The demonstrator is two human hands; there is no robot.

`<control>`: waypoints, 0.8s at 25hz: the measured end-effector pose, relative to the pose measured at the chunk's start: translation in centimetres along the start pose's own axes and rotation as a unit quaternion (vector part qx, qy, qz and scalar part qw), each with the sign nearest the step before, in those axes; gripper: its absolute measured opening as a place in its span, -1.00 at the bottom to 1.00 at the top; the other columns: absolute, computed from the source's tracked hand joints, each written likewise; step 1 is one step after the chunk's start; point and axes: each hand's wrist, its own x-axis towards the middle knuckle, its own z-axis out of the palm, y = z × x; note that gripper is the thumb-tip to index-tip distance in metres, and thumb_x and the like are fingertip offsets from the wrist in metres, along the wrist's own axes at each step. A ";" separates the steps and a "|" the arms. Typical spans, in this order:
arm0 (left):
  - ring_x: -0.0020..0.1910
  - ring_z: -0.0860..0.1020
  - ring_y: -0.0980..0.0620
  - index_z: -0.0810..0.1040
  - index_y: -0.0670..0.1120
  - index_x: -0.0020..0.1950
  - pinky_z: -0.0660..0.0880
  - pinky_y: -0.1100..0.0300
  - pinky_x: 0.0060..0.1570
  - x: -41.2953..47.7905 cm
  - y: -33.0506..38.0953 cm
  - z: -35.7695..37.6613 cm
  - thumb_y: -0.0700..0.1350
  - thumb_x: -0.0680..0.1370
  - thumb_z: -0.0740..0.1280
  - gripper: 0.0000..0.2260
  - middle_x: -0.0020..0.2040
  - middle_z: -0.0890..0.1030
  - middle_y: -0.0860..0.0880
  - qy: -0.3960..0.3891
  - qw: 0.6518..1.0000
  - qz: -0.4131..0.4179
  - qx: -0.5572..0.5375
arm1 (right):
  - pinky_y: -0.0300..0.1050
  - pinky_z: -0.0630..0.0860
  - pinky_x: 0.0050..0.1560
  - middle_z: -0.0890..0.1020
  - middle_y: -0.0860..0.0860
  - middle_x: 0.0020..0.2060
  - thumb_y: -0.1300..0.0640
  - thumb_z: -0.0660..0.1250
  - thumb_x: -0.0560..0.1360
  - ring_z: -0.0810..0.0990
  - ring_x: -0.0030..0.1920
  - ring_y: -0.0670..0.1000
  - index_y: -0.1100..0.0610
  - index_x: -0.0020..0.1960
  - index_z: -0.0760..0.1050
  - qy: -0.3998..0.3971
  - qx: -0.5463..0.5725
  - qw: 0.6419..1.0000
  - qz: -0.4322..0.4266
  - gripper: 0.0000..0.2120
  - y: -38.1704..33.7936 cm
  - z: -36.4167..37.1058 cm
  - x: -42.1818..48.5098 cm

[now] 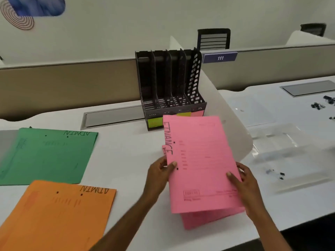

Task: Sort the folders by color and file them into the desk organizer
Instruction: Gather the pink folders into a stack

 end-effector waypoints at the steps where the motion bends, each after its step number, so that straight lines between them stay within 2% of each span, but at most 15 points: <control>1: 0.18 0.66 -0.05 0.59 0.06 0.31 0.63 -0.05 0.17 -0.9 -1.7 1.2 -0.09 0.61 0.39 -0.74 0.23 0.68 -0.01 -0.007 0.999 0.013 0.053 | -0.03 0.62 0.02 0.64 0.05 0.24 0.02 0.45 0.53 0.67 0.10 0.05 -0.05 0.41 0.40 -0.001 -0.054 0.999 -0.003 -0.51 1.3 -1.0 0.3; 3: 0.39 0.51 0.00 0.46 0.10 0.41 0.49 0.03 0.35 -2.3 -4.7 2.6 -0.01 0.62 0.38 -0.64 0.40 0.54 0.01 -0.021 0.984 0.045 0.168 | 0.05 0.59 0.13 0.60 0.09 0.31 0.05 0.43 0.55 0.62 0.16 0.09 0.02 0.48 0.36 -0.002 -0.147 0.989 -0.017 -0.47 3.6 -2.2 1.1; 5: 0.57 0.26 -0.01 0.24 -0.01 0.59 0.25 0.02 0.54 -2.9 -7.5 2.8 0.06 0.61 0.36 -0.40 0.59 0.30 0.00 -0.057 0.961 0.065 0.264 | 0.15 0.53 0.29 0.55 0.12 0.37 0.12 0.42 0.56 0.58 0.28 0.16 0.08 0.52 0.33 -0.012 -0.206 0.978 -0.038 -0.43 4.8 -2.3 1.8; 7: 0.66 -0.01 0.00 -0.07 -0.08 0.67 -0.02 0.05 0.62 -3.1 -9.9 2.7 0.19 0.61 0.28 -0.20 0.68 0.01 -0.01 -0.100 0.926 0.050 0.360 | 0.23 0.43 0.40 0.47 0.17 0.44 0.15 0.42 0.56 0.48 0.40 0.22 0.13 0.55 0.29 -0.017 -0.270 0.960 -0.070 -0.39 5.4 -1.6 2.4; 9: 0.65 -0.13 0.03 -0.21 -0.06 0.66 -0.15 0.05 0.62 -3.0 -11.5 2.5 0.30 0.62 0.15 -0.18 0.68 -0.13 0.00 -0.113 0.890 0.045 0.440 | 0.31 0.30 0.49 0.33 0.20 0.53 0.10 0.39 0.57 0.33 0.51 0.26 0.16 0.56 0.25 -0.009 -0.330 0.936 -0.124 -0.38 6.2 -0.2 2.1; 12: 0.65 -0.15 0.03 -0.21 -0.05 0.66 -0.24 0.03 0.60 -2.3 -11.9 2.8 0.33 0.63 0.03 -0.23 0.68 -0.15 -0.01 -0.118 0.850 0.062 0.509 | 0.24 0.05 0.58 0.16 0.06 0.62 -0.13 0.23 0.62 0.13 0.61 0.14 0.04 0.62 0.14 -0.054 -0.370 0.908 -0.188 -0.35 8.2 3.0 0.0; 14: 0.66 -0.17 -0.01 -0.20 -0.06 0.66 -0.30 -0.05 0.58 -1.8 -11.4 3.2 0.31 0.65 -0.02 -0.26 0.68 -0.15 -0.03 -0.126 0.821 0.073 0.552 | 0.22 -0.10 0.60 0.05 -0.04 0.64 -0.25 0.07 0.61 0.01 0.64 0.06 -0.02 0.65 0.04 -0.104 -0.399 0.892 -0.185 -0.31 10.0 4.7 -1.3; 17: 0.65 -0.20 -0.05 -0.21 -0.03 0.66 -0.30 -0.17 0.58 -1.7 -10.7 3.0 0.30 0.66 -0.07 -0.30 0.68 -0.15 -0.06 -0.141 0.805 0.079 0.571 | 0.28 -0.13 0.61 0.01 -0.03 0.64 -0.31 -0.15 0.59 -0.04 0.64 0.07 -0.01 0.65 -0.02 -0.112 -0.466 0.858 -0.186 -0.30 11.8 5.5 -2.3; 20: 0.65 -0.22 -0.05 -0.19 0.00 0.66 -0.26 -0.15 0.60 -2.9 -11.0 0.8 0.28 0.68 -0.08 -0.35 0.68 -0.16 -0.05 -0.128 0.811 0.089 0.563 | 0.40 -0.06 0.57 0.15 0.08 0.63 -0.21 -0.17 0.59 0.07 0.63 0.16 0.09 0.63 0.13 -0.097 -0.436 0.877 -0.175 -0.30 10.7 6.2 -2.8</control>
